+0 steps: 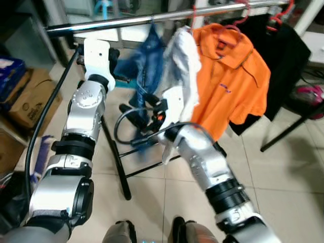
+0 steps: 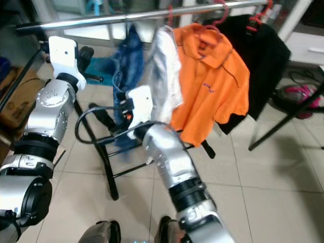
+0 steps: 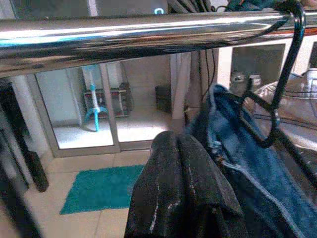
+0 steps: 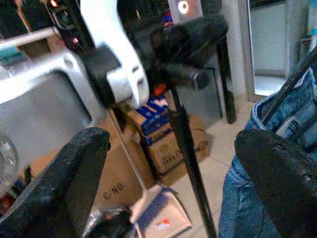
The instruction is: Hang hanger
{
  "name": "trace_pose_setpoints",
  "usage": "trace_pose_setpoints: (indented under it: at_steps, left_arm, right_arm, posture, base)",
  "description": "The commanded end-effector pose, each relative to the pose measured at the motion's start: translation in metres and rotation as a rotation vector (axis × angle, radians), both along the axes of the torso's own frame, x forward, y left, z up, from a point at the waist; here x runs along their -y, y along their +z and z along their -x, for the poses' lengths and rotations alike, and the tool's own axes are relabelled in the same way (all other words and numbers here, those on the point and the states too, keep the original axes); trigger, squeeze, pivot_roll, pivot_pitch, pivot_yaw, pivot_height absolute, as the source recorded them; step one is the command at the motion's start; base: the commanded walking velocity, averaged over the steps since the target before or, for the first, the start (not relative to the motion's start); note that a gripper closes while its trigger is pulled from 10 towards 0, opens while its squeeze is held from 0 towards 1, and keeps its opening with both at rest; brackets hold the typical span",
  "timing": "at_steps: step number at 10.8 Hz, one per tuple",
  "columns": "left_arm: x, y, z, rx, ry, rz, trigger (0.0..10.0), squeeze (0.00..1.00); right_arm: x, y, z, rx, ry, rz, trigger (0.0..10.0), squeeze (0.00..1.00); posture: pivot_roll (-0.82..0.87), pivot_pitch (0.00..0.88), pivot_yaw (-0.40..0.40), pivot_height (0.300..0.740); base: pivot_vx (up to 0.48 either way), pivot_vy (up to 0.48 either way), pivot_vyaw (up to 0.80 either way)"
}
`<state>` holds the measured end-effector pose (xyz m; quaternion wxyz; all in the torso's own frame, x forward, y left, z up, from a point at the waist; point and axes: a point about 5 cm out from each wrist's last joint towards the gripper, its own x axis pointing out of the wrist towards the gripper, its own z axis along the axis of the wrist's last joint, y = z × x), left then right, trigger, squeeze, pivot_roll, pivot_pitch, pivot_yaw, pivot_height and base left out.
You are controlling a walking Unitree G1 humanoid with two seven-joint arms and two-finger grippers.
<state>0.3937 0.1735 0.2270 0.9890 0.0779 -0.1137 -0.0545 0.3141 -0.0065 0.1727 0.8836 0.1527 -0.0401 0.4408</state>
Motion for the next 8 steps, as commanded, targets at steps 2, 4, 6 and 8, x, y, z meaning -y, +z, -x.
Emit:
trace_pose_setpoints:
  at_steps: [2, 4, 6, 8]
  left_arm:
    - [0.007, 0.0, 0.0, 0.001, -0.007, -0.01, 10.0, 0.0]
    - [0.015, 0.004, -0.006, -0.024, -0.021, 0.061, 10.0, 1.0]
    - [0.023, 0.025, -0.018, -0.024, -0.131, 0.139, 10.0, 1.0]
    - [0.023, 0.033, -0.023, -0.057, -0.239, 0.13, 10.0, 1.0]
  right_arm:
    - [0.011, 0.007, 0.004, -0.001, 0.021, -0.043, 10.0, 0.0]
    - [0.019, 0.0, 0.005, -0.01, 0.004, -0.006, 10.0, 0.0]
    - [0.023, -0.007, 0.004, -0.006, -0.034, 0.051, 10.0, 0.0]
    - [0.025, -0.011, 0.003, 0.009, -0.063, 0.091, 10.0, 0.0]
  posture:
    - [-0.1, 0.136, -0.055, 0.74]
    - [-0.1, 0.142, -0.059, 0.74]
    - [-0.1, 0.142, -0.06, 0.74]
    - [-0.11, 0.139, -0.049, 0.74]
  base:
    - [0.0, 0.0, 0.0]
    - [0.0, 0.0, 0.0]
    - [0.0, 0.0, 0.0]
    - [0.0, 0.0, 0.0]
